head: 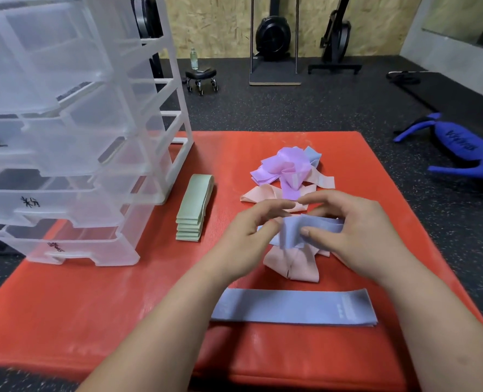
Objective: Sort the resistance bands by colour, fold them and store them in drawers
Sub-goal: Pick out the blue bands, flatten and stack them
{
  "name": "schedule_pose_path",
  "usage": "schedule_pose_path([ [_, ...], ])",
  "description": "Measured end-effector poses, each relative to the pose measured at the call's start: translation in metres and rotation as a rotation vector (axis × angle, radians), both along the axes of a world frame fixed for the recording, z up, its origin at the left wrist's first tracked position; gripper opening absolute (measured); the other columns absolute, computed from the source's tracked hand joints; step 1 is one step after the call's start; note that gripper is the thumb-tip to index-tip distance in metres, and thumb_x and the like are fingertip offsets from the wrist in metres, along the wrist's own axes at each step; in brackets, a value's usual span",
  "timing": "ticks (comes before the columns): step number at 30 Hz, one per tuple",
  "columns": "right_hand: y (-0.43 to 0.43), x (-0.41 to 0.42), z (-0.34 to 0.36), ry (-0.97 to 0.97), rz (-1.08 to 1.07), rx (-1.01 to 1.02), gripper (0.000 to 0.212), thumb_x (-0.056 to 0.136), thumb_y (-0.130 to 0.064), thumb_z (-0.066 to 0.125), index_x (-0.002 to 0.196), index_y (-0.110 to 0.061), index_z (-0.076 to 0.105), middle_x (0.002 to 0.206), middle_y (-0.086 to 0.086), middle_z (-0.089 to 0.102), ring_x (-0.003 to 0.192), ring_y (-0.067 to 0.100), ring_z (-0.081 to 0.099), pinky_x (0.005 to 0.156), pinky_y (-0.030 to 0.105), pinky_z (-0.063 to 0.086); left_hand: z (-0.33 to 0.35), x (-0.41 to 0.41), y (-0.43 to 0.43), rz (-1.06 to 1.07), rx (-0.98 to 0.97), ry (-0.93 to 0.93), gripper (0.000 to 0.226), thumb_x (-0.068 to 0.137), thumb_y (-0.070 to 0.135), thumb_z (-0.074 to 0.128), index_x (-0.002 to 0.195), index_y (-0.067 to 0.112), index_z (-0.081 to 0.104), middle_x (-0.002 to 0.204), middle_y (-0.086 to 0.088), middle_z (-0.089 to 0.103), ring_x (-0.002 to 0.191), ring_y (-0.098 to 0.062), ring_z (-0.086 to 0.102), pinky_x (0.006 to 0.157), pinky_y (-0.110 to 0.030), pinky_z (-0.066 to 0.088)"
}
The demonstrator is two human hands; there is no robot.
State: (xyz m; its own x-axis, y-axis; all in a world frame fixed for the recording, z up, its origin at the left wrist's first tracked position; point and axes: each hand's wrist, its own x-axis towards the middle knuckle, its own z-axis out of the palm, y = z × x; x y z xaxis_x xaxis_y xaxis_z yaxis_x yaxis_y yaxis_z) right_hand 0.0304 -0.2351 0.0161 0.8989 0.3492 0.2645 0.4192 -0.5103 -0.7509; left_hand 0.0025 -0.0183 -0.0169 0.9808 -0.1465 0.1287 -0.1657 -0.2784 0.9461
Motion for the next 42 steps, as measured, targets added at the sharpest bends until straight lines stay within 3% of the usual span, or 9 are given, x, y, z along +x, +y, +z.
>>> schedule_pose_path([
  [4, -0.007, -0.003, 0.006, 0.021, 0.066, -0.021, 0.049, 0.079, -0.008, 0.086, 0.116, -0.037, 0.07, 0.091, -0.019, 0.078, 0.082, -0.005, 0.072, 0.072, 0.009, 0.049, -0.006, 0.002, 0.001, -0.059, 0.151, -0.075, 0.034, 0.106, 0.031, 0.064, 0.139, 0.038, 0.064, 0.117, 0.012, 0.066, 0.12, -0.007, 0.061, 0.11, -0.027, 0.044],
  [7, -0.009, -0.004, 0.005, -0.012, 0.099, -0.1, 0.048, 0.08, -0.013, 0.088, 0.116, -0.036, 0.069, 0.091, -0.022, 0.077, 0.09, -0.006, 0.071, 0.078, 0.005, 0.043, -0.014, 0.004, -0.001, -0.077, 0.262, -0.12, 0.023, 0.1, 0.034, 0.071, 0.123, 0.035, 0.069, 0.123, 0.011, 0.059, 0.12, -0.006, 0.057, 0.102, -0.024, 0.043],
  [10, -0.015, -0.002, -0.001, -0.019, 0.019, -0.043, 0.051, 0.075, -0.018, 0.092, 0.116, -0.038, 0.069, 0.095, -0.018, 0.076, 0.093, 0.003, 0.072, 0.087, 0.021, 0.051, -0.02, 0.008, -0.001, -0.045, 0.303, -0.192, 0.011, 0.098, 0.034, 0.074, 0.102, 0.027, 0.067, 0.122, 0.013, 0.062, 0.122, -0.011, 0.057, 0.105, -0.031, 0.044],
  [13, -0.024, 0.001, -0.004, 0.082, -0.019, 0.111, 0.054, 0.075, -0.011, 0.092, 0.117, -0.037, 0.07, 0.093, -0.004, 0.076, 0.083, 0.02, 0.075, 0.08, 0.039, 0.061, -0.018, 0.01, -0.001, 0.051, 0.307, -0.213, 0.009, 0.099, 0.036, 0.072, 0.099, 0.027, 0.069, 0.109, 0.017, 0.07, 0.111, -0.008, 0.062, 0.099, -0.035, 0.048],
  [18, -0.029, -0.001, -0.001, 0.129, -0.057, 0.407, 0.044, 0.076, 0.004, 0.087, 0.11, -0.019, 0.073, 0.091, 0.001, 0.079, 0.082, 0.014, 0.074, 0.075, 0.025, 0.06, -0.015, 0.011, 0.001, 0.04, 0.387, -0.224, 0.013, 0.095, 0.042, 0.076, 0.089, 0.032, 0.07, 0.088, 0.017, 0.07, 0.093, -0.008, 0.062, 0.082, -0.035, 0.05],
  [29, -0.045, -0.008, -0.006, 0.129, -0.239, 0.628, 0.037, 0.075, 0.004, 0.088, 0.101, -0.018, 0.074, 0.093, 0.002, 0.076, 0.087, 0.016, 0.073, 0.081, 0.027, 0.06, -0.01, 0.005, 0.031, 0.04, 0.662, -0.283, 0.016, 0.089, 0.034, 0.079, 0.093, 0.024, 0.067, 0.086, 0.01, 0.067, 0.082, -0.015, 0.058, 0.078, -0.042, 0.05],
  [35, -0.063, -0.015, -0.01, 0.25, -0.318, 0.717, 0.038, 0.074, -0.001, 0.089, 0.106, -0.018, 0.076, 0.098, 0.015, 0.075, 0.092, 0.021, 0.072, 0.089, 0.039, 0.06, 0.006, -0.01, 0.057, 0.146, 0.54, -0.159, 0.01, 0.091, 0.03, 0.08, 0.091, 0.028, 0.07, 0.077, 0.009, 0.069, 0.067, -0.009, 0.061, 0.065, -0.037, 0.054],
  [38, -0.068, -0.02, -0.014, 0.319, -0.328, 0.698, 0.032, 0.076, -0.001, 0.087, 0.103, -0.016, 0.077, 0.097, 0.009, 0.079, 0.089, 0.018, 0.073, 0.081, 0.03, 0.063, 0.012, -0.021, 0.066, 0.155, 0.453, -0.079, 0.012, 0.089, 0.024, 0.084, 0.09, 0.027, 0.072, 0.073, 0.01, 0.07, 0.06, -0.007, 0.062, 0.061, -0.034, 0.056],
  [42, -0.071, -0.026, -0.02, 0.444, -0.378, 0.645, 0.034, 0.077, 0.001, 0.086, 0.107, -0.009, 0.075, 0.097, 0.01, 0.08, 0.079, 0.013, 0.075, 0.067, 0.019, 0.061, 0.013, -0.035, 0.08, 0.196, 0.365, 0.008, 0.017, 0.087, 0.019, 0.086, 0.098, 0.029, 0.077, 0.087, 0.012, 0.077, 0.078, -0.012, 0.072, 0.075, -0.035, 0.061],
])
